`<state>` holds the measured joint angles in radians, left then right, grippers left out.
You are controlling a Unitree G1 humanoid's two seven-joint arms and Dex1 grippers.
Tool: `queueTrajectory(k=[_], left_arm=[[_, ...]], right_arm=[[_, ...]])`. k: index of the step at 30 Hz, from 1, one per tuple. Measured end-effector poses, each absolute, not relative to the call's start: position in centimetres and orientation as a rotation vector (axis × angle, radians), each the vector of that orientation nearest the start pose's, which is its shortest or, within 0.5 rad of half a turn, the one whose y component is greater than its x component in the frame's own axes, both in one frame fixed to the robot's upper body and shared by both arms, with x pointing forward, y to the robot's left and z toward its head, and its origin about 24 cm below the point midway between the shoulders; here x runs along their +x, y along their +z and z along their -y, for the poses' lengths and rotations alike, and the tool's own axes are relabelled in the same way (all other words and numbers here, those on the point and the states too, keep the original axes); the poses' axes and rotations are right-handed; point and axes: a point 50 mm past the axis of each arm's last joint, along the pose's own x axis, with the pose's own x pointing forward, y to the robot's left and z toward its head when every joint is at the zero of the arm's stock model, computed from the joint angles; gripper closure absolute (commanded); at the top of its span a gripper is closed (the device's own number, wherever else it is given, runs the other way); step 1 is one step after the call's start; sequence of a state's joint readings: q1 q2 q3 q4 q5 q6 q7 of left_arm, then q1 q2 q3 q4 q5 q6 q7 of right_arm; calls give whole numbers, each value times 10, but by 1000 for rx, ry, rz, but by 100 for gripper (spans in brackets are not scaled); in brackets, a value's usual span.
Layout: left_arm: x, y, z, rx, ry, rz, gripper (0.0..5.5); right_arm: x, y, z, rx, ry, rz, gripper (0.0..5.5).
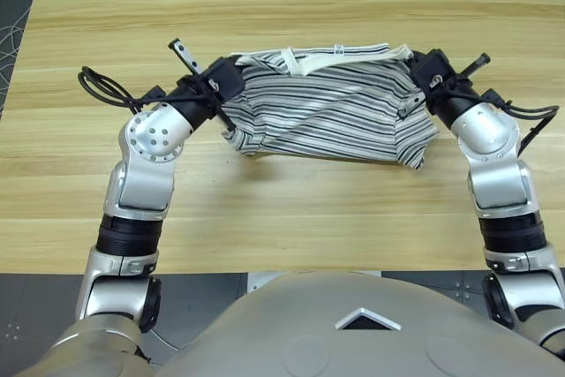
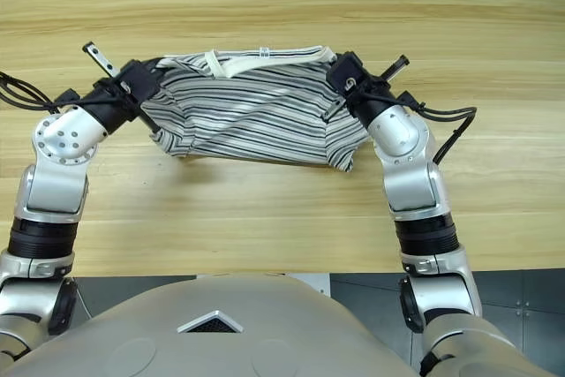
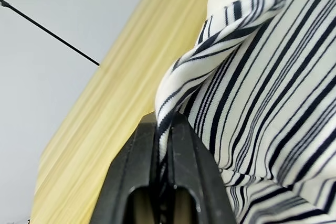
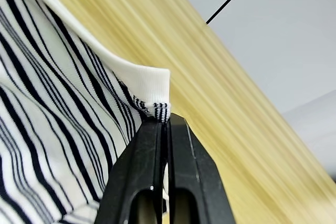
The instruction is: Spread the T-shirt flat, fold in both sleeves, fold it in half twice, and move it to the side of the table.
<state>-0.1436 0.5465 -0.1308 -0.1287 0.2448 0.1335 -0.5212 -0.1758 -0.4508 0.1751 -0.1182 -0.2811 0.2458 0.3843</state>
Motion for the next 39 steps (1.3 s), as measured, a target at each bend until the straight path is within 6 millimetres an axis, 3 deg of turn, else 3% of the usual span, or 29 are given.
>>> queueTrajectory(k=[10,16,22,30,39], left_arm=[[271,91,-187,757,-612,-102,538],[246,98,-187,610,-797,-147,538],[194,93,-178,528,-1115,-290,538],[153,71,-181,476,-1325,-523,538],[129,51,-186,441,-1431,-684,538]], right_arm=[[282,110,188,-728,515,-86,540],[247,108,191,-601,808,-181,540],[201,95,192,-494,1154,-336,540],[171,82,208,-507,1356,-546,540],[127,66,216,-423,1568,-779,540]])
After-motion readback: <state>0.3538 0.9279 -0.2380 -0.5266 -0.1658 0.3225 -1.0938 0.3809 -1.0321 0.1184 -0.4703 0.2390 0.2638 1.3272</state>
